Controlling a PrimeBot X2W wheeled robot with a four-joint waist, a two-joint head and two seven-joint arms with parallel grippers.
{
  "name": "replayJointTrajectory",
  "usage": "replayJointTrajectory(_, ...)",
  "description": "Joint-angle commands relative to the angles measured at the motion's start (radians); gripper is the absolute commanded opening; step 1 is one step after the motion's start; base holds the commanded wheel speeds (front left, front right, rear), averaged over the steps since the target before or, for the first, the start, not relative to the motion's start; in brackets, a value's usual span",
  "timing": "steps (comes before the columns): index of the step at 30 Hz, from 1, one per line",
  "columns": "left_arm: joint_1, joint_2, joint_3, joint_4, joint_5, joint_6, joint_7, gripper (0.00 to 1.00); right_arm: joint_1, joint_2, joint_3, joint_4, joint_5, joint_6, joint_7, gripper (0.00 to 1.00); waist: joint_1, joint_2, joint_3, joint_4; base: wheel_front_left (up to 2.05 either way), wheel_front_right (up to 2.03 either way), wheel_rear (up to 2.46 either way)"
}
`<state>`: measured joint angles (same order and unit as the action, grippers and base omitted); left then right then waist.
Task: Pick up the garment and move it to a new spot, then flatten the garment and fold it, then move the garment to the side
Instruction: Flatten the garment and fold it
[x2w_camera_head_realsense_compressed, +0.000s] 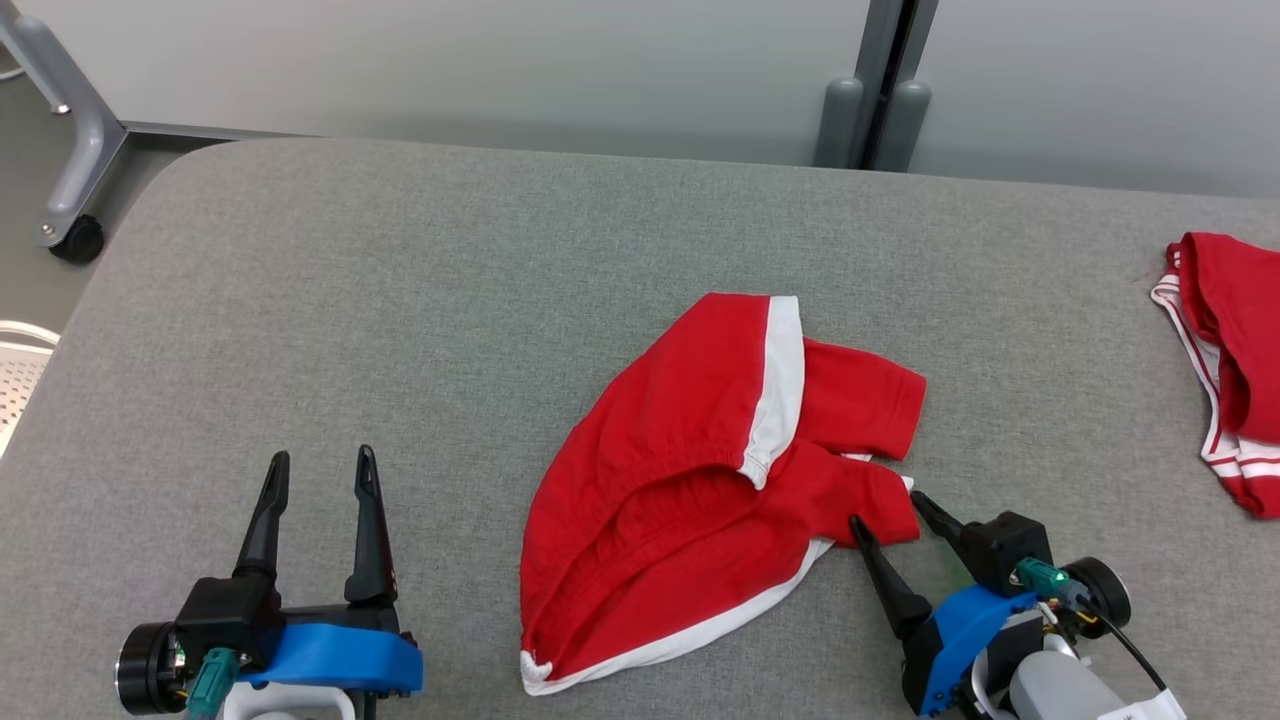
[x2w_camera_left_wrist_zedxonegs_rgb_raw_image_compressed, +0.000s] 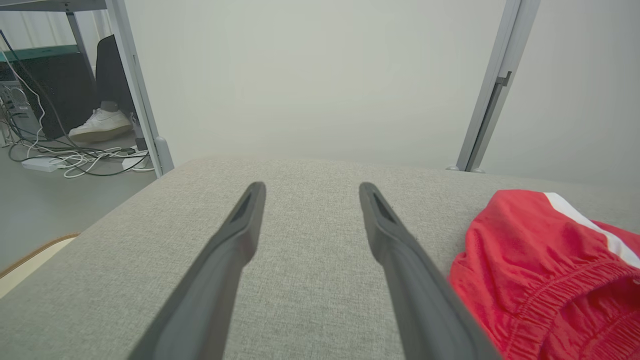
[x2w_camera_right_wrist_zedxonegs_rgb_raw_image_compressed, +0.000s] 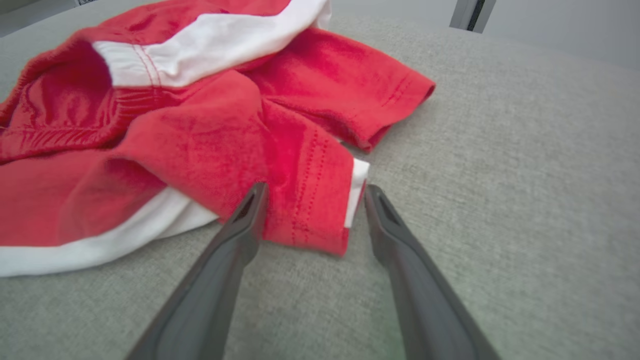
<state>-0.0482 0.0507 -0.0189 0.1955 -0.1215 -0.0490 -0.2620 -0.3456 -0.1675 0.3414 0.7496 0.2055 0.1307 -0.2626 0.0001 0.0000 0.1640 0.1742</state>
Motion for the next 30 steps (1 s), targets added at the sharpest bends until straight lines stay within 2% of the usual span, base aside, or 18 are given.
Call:
replayJointTrajectory(1,-0.015,-0.001,-0.003,0.0,-0.002,0.005,-0.004,1.0,-0.012,0.001,0.007,0.008,0.008,0.0,-0.003,0.96,-0.0001,0.0,0.002,0.002,0.0,0.0,0.0)
replayJointTrajectory(2,-0.016,-0.001,-0.003,0.0,-0.003,0.005,-0.004,1.0,-0.016,0.003,0.014,0.016,0.013,0.0,-0.003,0.49,-0.0001,0.0,0.003,0.003,0.0,0.0,0.0)
replayJointTrajectory(3,-0.016,-0.001,-0.003,0.0,-0.003,0.005,-0.004,1.0,-0.022,0.005,0.019,0.02,0.021,0.0,-0.003,0.16,-0.0001,0.0,0.003,0.003,0.0,0.0,0.0)
replayJointTrajectory(4,-0.016,-0.001,-0.003,0.0,-0.003,0.006,-0.004,1.0,-0.026,0.007,0.023,0.026,0.03,0.0,-0.003,0.0,-0.0001,0.0,0.003,0.002,0.0,0.0,0.0)
replayJointTrajectory(8,-0.007,-0.001,0.001,0.003,-0.003,0.01,-0.004,1.0,-0.031,0.015,0.037,0.032,0.06,0.0,-0.003,0.0,-0.0001,0.0,-0.006,-0.007,0.0,0.0,0.0)
replayJointTrajectory(12,0.007,-0.001,0.006,0.005,-0.003,0.011,-0.004,1.0,0.015,0.012,0.04,-0.013,0.079,0.0,-0.003,0.0,-0.0001,0.0,-0.026,-0.024,0.0,0.0,0.0)
replayJointTrajectory(23,0.048,-0.001,0.007,0.007,-0.012,0.011,-0.004,1.0,0.254,-0.019,0.052,-0.29,0.119,0.0,-0.003,0.0,-0.0001,0.0,-0.096,-0.095,0.0,0.0,0.0)
replayJointTrajectory(30,0.061,-0.001,0.008,0.002,-0.012,0.009,-0.004,1.0,0.403,-0.053,-0.008,-0.455,0.1,0.0,0.061,0.0,-0.0001,0.0,-0.109,-0.137,0.0,0.0,0.0)
